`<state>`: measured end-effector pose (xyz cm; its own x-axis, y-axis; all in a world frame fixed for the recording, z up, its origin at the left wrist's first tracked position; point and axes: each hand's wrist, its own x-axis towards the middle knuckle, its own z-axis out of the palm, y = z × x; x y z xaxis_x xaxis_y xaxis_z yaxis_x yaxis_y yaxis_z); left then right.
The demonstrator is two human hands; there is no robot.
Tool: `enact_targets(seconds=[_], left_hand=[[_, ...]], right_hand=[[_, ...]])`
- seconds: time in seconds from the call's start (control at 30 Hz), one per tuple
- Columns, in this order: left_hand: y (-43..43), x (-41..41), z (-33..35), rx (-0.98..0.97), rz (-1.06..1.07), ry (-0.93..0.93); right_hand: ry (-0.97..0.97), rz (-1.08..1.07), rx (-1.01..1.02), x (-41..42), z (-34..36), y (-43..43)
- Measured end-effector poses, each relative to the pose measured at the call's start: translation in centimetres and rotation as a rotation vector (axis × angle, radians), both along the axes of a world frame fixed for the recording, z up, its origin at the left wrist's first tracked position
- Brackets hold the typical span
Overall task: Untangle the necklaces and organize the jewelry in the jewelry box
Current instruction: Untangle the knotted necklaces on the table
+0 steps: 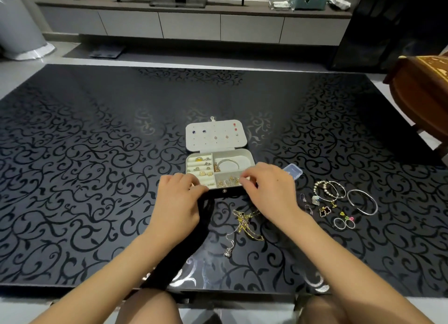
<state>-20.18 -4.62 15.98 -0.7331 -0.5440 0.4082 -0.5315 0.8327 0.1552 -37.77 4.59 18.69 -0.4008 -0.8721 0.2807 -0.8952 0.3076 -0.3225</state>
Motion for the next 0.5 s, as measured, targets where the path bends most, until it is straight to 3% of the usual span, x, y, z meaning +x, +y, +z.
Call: enact_targets(seconds=[0.17, 0.27, 0.5], left_hand=[[-2.4, -0.8, 1.3, 0.078, 0.126, 0.179], [-3.4, -1.3, 1.7, 0.084, 0.173, 0.219], [-4.1, -1.5, 2.2, 0.119, 0.21, 0.275]], right_hand=[[-0.001, 0.006, 0.225, -0.7, 0.5, -6.8], [-0.088, 0.084, 0.325, -1.0, 0.5, -9.1], [-0.037, 0.168, 0.553, -0.9, 0.9, -11.3]])
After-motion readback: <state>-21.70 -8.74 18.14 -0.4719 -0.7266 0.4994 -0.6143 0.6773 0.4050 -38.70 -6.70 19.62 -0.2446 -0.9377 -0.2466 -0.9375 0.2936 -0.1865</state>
